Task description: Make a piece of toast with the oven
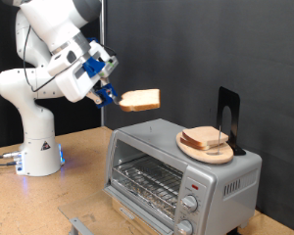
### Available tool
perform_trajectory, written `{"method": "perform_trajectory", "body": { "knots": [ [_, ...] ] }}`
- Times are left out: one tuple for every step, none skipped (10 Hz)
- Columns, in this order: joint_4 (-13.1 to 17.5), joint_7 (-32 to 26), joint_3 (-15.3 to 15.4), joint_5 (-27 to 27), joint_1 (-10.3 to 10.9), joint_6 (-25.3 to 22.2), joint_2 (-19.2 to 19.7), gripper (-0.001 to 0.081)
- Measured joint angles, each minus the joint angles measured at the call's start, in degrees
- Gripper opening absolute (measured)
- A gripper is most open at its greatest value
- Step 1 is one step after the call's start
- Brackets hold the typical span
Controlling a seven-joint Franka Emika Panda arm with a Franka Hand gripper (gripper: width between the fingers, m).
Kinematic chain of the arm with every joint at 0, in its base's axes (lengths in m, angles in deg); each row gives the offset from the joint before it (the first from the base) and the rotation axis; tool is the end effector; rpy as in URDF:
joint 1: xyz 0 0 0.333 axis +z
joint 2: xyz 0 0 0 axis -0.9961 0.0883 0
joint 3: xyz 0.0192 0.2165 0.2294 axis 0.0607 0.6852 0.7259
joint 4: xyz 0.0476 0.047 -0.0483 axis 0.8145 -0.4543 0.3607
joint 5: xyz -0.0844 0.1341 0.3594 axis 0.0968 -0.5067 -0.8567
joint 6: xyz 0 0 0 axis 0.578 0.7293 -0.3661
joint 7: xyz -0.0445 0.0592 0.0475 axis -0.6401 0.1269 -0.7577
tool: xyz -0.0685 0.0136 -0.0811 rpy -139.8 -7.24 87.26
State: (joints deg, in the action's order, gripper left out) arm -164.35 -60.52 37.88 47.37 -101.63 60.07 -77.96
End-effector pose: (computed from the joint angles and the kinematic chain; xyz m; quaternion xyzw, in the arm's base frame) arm 0.3758 -0.0326 0.4665 -0.9471 0.1245 -0.1069 0.2759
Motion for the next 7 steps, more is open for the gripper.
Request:
{"method": "perform_trajectory", "body": {
  "knots": [
    [-0.9,-0.5,-0.6,0.2,-0.3,-0.1,-0.8,0.0466],
    [-1.7,-0.7,-0.9,0.2,-0.3,-0.1,-1.8,0.0466],
    [-1.6,-0.7,-0.9,0.2,-0.3,-0.1,-1.7,0.0466],
    [-2.2,-1.8,-0.6,0.1,-0.3,1.5,-1.6,0.0466],
    [-3.6,-3.4,-0.2,-0.4,-0.2,4.1,-1.5,0.0466],
    [-5.3,-4.5,-0.1,-1.1,-0.1,6.8,-1.2,0.0466],
    [-6.6,-5.2,0.1,-1.6,-0.1,9.1,-0.6,0.0466]
  ]
}}
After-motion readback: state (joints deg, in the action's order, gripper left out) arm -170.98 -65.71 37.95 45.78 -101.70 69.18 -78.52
